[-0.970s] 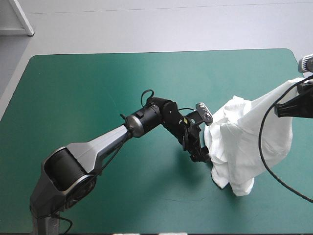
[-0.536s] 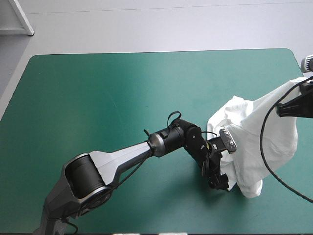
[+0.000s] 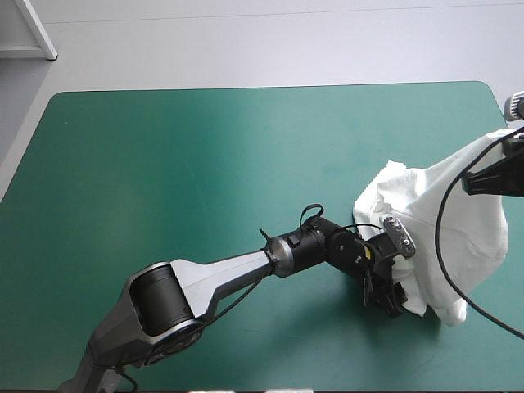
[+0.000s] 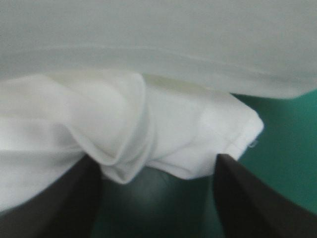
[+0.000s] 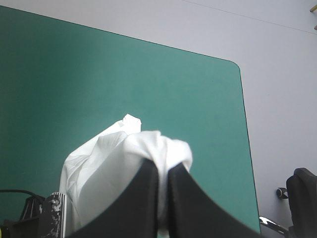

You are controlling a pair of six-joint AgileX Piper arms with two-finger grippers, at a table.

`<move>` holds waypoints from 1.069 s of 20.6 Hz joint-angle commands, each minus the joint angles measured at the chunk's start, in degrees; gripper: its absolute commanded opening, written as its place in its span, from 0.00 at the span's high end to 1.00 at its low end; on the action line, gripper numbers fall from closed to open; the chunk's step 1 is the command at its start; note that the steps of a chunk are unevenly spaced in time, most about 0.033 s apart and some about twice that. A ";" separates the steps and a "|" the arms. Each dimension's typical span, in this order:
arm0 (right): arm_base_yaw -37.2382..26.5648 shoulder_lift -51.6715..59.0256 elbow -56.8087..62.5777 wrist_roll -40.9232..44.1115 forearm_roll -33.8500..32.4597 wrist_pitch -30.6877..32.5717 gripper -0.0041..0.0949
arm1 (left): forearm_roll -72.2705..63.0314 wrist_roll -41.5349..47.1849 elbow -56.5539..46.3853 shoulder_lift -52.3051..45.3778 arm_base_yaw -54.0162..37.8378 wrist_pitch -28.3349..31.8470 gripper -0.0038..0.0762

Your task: Fold the cloth

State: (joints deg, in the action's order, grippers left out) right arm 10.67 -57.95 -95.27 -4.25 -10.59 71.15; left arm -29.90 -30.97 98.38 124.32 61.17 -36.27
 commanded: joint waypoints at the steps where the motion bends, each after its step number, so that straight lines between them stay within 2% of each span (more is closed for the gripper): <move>1: -0.02 0.24 -1.72 0.01 -0.93 -3.92 0.97 | -1.80 2.59 0.37 -0.07 0.75 2.45 0.70; 2: -0.02 0.24 -1.72 0.01 -0.93 -3.56 0.97 | -1.38 2.59 0.37 0.60 0.75 3.85 0.90; 3: -0.02 0.24 -1.72 0.01 -0.93 -3.56 0.97 | -1.26 2.59 0.37 0.70 0.75 4.30 0.93; 8: -0.02 0.24 -1.72 0.01 -0.79 -4.11 0.97 | 0.74 2.59 0.37 -0.19 0.75 4.36 0.93; 10: -0.02 0.24 -1.84 0.01 -0.79 -6.10 0.97 | 4.94 5.52 0.37 -2.15 0.75 3.58 0.93; 12: -0.02 0.24 -2.30 0.01 -0.75 -8.40 0.97 | 13.39 10.27 0.37 -5.37 0.75 3.21 0.93; 15: -0.02 0.24 -2.39 0.01 -0.03 -12.88 0.97 | 33.01 22.36 0.37 -12.00 0.75 1.45 0.93; 17: -0.02 0.13 -2.39 0.01 2.10 -14.91 0.97 | 44.69 29.04 0.37 -16.02 0.75 -2.17 0.93; 22: -0.02 0.13 -2.39 0.01 6.08 -19.89 0.97 | 65.78 38.38 0.37 -25.80 0.75 -12.50 0.93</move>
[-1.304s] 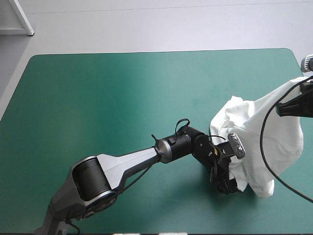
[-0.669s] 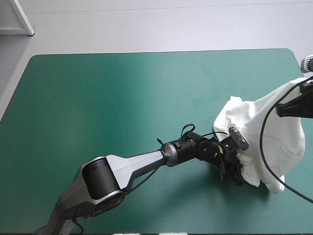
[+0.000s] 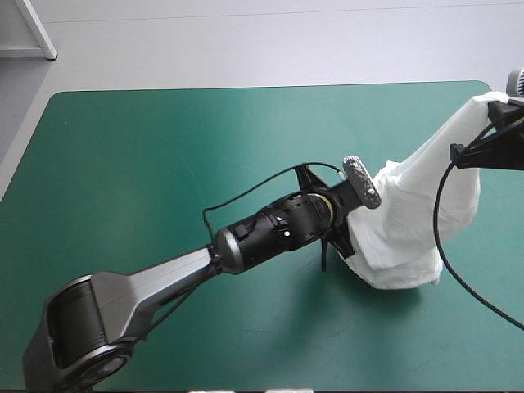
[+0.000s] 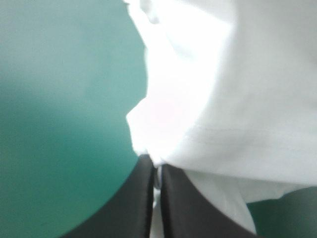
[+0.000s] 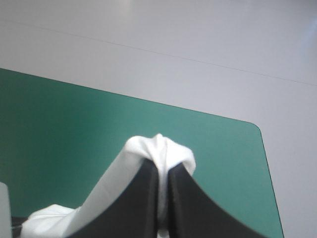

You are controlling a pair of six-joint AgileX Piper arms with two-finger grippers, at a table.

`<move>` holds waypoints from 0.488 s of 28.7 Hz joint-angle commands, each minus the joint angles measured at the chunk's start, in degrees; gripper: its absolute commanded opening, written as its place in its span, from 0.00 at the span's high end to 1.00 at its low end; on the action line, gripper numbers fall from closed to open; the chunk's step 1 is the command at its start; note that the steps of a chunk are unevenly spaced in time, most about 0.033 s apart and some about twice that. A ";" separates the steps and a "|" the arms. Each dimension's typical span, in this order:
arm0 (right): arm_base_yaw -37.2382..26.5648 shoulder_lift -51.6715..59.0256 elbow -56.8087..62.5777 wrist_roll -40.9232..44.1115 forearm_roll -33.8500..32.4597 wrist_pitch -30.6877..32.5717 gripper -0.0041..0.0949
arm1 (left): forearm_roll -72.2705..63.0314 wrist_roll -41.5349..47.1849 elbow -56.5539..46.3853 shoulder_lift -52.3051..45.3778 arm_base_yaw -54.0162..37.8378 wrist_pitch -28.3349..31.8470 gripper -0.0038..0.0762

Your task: Fold the cloth

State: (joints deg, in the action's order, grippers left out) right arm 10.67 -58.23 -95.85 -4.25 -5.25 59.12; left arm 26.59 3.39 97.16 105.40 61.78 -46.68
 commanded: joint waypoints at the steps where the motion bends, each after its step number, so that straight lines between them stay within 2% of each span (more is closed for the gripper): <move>1: -0.02 0.40 -1.82 -0.09 1.00 -8.73 0.97 | 12.93 5.50 1.59 -9.20 0.15 -4.34 0.93; 7: -0.02 -0.19 -1.82 -3.28 1.40 -10.78 0.97 | 30.87 12.34 1.59 -19.53 0.03 -12.00 0.93; 14: -0.02 -0.19 -4.96 -7.41 4.15 -16.42 0.97 | 41.44 14.14 4.02 -32.26 -2.63 -14.14 0.93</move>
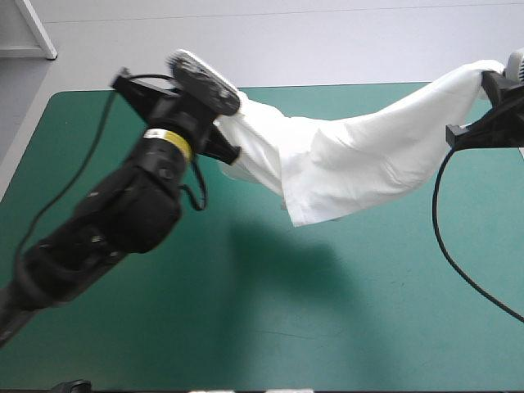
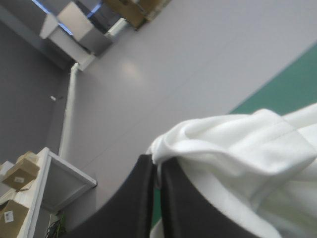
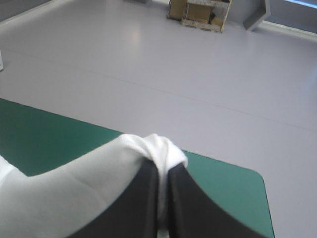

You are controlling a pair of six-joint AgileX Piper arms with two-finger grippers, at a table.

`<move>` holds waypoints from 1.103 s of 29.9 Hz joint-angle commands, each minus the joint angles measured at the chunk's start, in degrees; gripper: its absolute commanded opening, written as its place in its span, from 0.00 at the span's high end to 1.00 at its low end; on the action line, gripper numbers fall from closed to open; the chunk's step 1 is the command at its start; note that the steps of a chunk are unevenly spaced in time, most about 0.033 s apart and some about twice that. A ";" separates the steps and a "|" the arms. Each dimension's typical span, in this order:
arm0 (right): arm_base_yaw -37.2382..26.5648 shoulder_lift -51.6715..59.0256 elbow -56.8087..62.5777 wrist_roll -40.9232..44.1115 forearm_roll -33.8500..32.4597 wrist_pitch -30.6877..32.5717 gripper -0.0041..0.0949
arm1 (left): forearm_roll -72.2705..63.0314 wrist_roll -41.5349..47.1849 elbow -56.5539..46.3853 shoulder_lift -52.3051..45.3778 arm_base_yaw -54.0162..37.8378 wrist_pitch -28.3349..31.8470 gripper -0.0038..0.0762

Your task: Fold the cloth

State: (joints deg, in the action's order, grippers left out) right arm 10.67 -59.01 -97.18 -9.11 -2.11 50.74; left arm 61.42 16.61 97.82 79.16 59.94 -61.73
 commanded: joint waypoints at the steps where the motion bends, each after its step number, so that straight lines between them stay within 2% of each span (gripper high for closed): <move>1: -0.02 0.59 -4.69 -3.75 1.56 -8.79 0.97 | 7.06 0.34 4.59 -7.57 -1.10 0.34 0.93; 4: -0.02 0.59 -8.34 -5.66 2.62 -10.44 0.97 | 7.78 -2.33 8.99 -11.43 -1.20 -1.44 0.93; 11: -0.02 0.59 -16.29 -6.18 3.66 -9.17 0.97 | 4.31 -9.56 22.14 -14.89 -1.20 -8.11 0.93; 14: -0.02 0.59 -19.01 -6.18 3.66 -6.78 0.97 | 1.21 -13.17 26.19 -14.89 -1.20 -11.69 0.93; 20: -0.02 0.59 -20.29 -6.06 4.38 -0.77 0.97 | -7.80 -15.29 26.57 -14.79 -1.36 -11.90 0.93; 24: -0.02 -0.92 -20.29 -5.74 7.33 4.26 0.97 | -10.70 -14.18 24.04 -14.79 -1.36 -11.90 0.93; 29: -0.02 -5.79 -20.29 -5.74 12.82 8.70 0.97 | -7.72 -9.19 13.83 -14.79 -1.36 -11.30 0.93; 33: -0.02 -10.44 -20.29 -5.50 14.17 10.97 0.97 | -4.98 -3.22 4.06 -14.79 -1.82 -6.78 0.93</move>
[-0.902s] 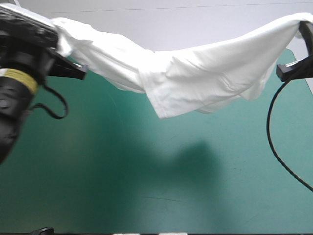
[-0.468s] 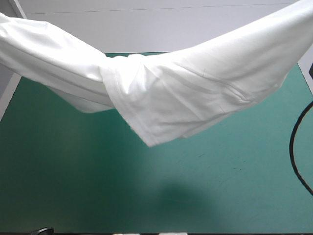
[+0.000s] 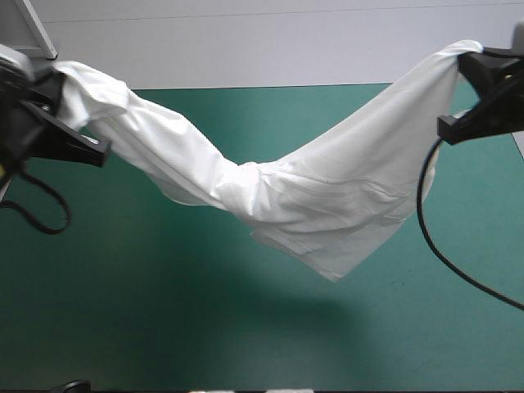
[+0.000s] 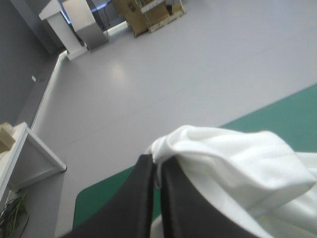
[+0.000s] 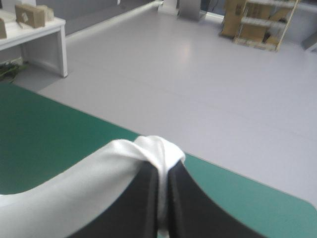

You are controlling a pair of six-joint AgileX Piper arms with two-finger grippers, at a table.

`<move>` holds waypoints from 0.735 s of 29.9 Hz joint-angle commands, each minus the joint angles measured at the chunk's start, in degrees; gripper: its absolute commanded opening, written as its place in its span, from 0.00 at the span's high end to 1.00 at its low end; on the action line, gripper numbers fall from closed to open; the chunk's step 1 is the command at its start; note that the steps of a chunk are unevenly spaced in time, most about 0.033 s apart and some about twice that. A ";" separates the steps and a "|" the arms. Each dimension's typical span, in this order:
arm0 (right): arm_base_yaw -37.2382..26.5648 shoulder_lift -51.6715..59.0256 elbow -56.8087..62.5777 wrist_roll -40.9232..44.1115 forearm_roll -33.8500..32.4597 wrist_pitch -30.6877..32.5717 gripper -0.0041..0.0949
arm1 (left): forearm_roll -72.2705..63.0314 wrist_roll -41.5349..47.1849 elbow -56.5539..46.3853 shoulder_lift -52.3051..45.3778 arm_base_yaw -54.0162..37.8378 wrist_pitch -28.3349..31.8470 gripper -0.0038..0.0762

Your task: Fold the cloth

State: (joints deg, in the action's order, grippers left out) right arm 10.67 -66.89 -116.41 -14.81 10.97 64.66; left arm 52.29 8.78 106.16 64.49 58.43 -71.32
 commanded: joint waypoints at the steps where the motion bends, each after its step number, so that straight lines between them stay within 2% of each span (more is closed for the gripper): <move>1: -0.02 -3.96 -1.06 1.15 1.14 -2.51 0.97 | 4.13 7.52 -7.54 -0.12 -1.48 4.77 0.92; 4: -0.02 -7.01 -1.06 1.41 1.23 -1.54 0.97 | 0.91 12.55 -14.72 -0.12 -7.63 11.35 0.92; 7: -0.02 -10.00 -1.06 1.26 1.40 -1.30 0.97 | -9.24 11.78 -19.90 1.07 -17.41 19.20 0.92; 12: -0.02 -15.96 -1.06 0.37 1.64 -2.59 0.97 | -32.22 -3.49 -21.37 7.44 -33.90 28.73 0.92; 15: -0.02 -19.67 -1.06 -0.79 2.51 -6.09 0.97 | -37.96 -9.13 -20.99 11.32 -39.41 33.61 0.92; 22: -0.02 -29.35 -1.06 -2.22 0.74 -20.02 0.97 | -37.29 -9.47 -20.87 20.15 -47.32 42.79 0.92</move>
State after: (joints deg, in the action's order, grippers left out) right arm 10.67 -95.35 -116.30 -16.15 12.30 54.68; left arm 14.83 -0.59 83.48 83.60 13.80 -35.69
